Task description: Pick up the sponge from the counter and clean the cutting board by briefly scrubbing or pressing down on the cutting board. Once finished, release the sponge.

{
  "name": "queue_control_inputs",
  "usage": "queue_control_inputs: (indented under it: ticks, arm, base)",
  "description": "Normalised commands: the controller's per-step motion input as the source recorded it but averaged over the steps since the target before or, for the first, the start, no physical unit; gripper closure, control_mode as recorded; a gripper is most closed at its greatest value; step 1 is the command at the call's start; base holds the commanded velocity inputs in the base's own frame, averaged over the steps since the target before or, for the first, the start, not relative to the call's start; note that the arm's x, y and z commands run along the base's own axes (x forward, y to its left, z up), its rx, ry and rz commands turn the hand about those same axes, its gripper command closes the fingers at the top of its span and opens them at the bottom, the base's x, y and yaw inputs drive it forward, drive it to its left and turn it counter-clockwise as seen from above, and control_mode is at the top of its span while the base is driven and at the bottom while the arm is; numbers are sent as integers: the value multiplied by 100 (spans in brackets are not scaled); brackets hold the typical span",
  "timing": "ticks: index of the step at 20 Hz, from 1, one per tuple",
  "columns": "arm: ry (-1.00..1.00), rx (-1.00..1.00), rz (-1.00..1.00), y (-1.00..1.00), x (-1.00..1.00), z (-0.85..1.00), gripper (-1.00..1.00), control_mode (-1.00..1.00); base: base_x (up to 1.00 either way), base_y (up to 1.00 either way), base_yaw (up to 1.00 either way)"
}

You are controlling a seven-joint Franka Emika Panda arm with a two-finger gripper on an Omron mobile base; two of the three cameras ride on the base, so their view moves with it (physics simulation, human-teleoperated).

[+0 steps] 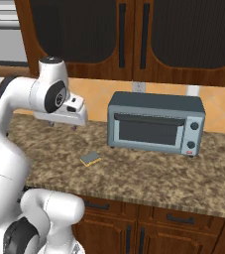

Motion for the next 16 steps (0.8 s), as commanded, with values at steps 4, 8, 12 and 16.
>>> queue_control_inputs:
  ticks: [4, 8, 12, 16]
  arm:
    - [-1, 6, -33, 0, -4, -53, -100, -100]
    - [9, 8, -32, 0, 28, -69, -100, -100]
    - [15, 11, -36, 0, 46, -61, -100, -100]
    - [24, -2, -28, -7, 58, -40, -100, -100]
  base:
    - [0, 0, 0]
    - [0, 0, 0]
    - [0, 0, 0]
    - [0, 0, 0]
